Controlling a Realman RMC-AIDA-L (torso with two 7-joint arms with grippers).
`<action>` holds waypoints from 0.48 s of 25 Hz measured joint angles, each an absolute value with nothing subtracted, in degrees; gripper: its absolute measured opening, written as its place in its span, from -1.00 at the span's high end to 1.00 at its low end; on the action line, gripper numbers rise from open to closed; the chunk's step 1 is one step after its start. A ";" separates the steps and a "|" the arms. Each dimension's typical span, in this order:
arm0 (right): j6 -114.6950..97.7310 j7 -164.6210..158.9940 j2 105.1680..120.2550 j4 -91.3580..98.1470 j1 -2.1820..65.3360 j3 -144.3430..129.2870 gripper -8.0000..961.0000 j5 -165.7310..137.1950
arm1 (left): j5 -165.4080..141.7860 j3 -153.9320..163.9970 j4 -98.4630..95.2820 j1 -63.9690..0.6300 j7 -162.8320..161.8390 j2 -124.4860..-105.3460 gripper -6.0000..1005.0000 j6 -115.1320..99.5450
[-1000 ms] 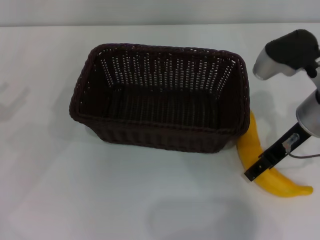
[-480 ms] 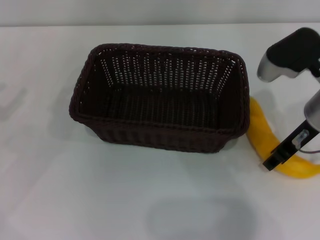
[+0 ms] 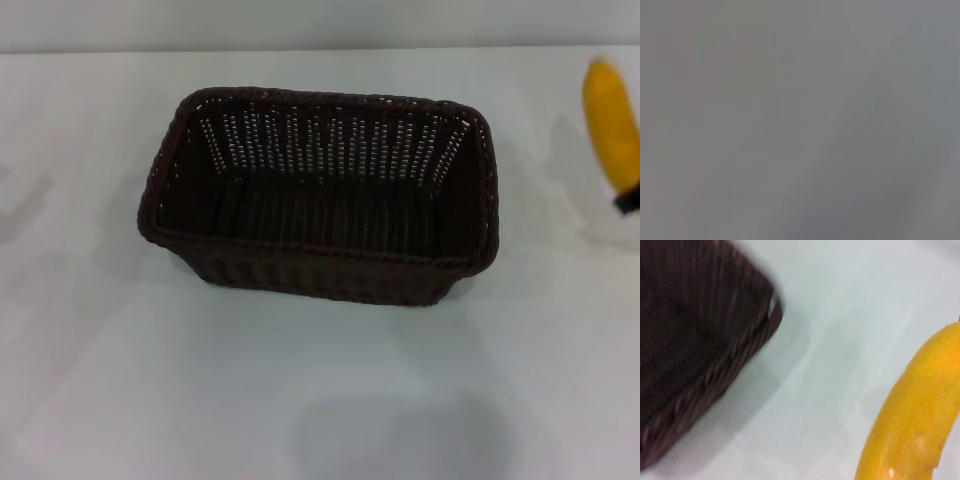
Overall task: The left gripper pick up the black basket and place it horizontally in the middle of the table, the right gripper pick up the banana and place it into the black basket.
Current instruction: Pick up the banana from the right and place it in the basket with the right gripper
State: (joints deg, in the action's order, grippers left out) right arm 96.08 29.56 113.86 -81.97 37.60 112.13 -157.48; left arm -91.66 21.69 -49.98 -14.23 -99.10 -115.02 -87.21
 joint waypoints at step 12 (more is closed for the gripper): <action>95.29 32.93 115.42 -87.54 44.86 104.68 -0.17 -139.75 | -91.79 22.03 -49.92 -14.24 -99.12 -115.24 -0.50 -87.21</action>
